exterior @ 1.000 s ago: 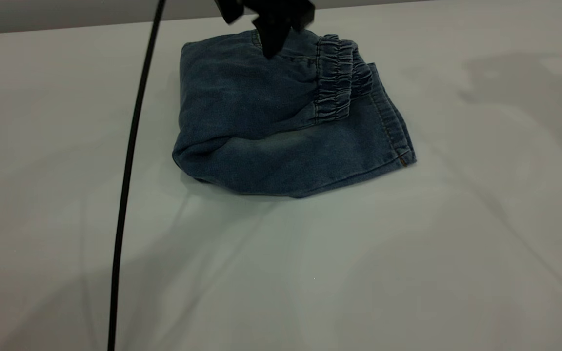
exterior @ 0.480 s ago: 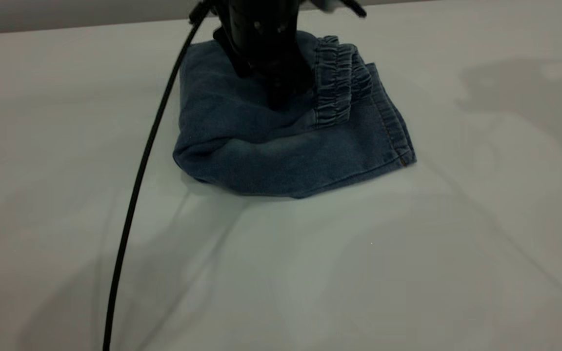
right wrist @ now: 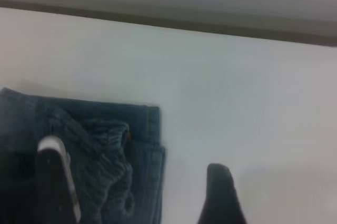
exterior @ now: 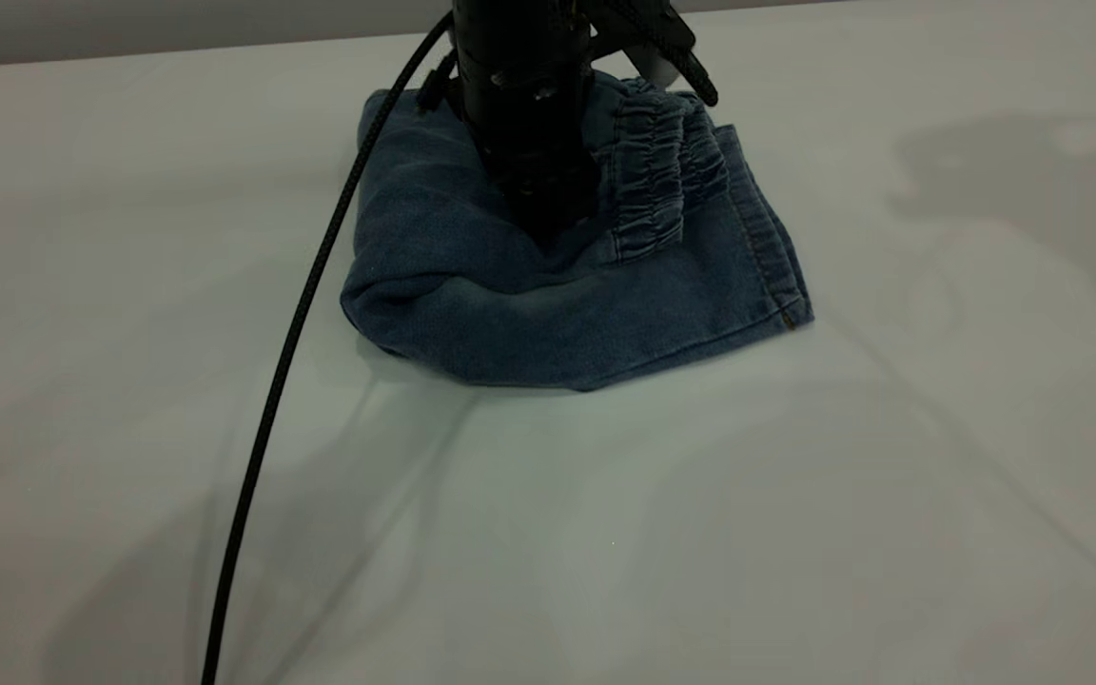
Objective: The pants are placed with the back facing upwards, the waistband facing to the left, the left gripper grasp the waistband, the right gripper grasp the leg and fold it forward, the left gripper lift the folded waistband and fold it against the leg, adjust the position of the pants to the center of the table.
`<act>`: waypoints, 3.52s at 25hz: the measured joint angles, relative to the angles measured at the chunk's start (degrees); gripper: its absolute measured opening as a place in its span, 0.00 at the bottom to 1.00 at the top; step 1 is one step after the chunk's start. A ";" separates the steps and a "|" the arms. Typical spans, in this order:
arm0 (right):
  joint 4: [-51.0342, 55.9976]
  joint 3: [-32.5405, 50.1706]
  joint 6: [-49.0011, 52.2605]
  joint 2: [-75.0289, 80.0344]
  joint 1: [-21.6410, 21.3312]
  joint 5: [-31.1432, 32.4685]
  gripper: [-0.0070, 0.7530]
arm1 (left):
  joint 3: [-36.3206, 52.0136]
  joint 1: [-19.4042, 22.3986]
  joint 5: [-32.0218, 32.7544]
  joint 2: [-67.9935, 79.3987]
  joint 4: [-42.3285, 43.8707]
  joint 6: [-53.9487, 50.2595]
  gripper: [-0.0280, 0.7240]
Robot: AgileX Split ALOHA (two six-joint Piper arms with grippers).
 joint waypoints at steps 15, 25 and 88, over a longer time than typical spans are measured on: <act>0.06 0.00 -1.35 0.00 0.00 -1.62 0.56 | -0.85 -2.92 6.78 -0.84 -1.09 8.16 0.66; 0.25 0.00 -1.49 -0.63 0.00 -1.62 0.56 | -12.35 -2.86 21.40 -1.34 1.70 -6.73 0.66; 0.04 52.48 4.21 -98.11 0.00 18.00 0.56 | 51.67 -2.86 22.39 -113.32 -10.61 -20.12 0.66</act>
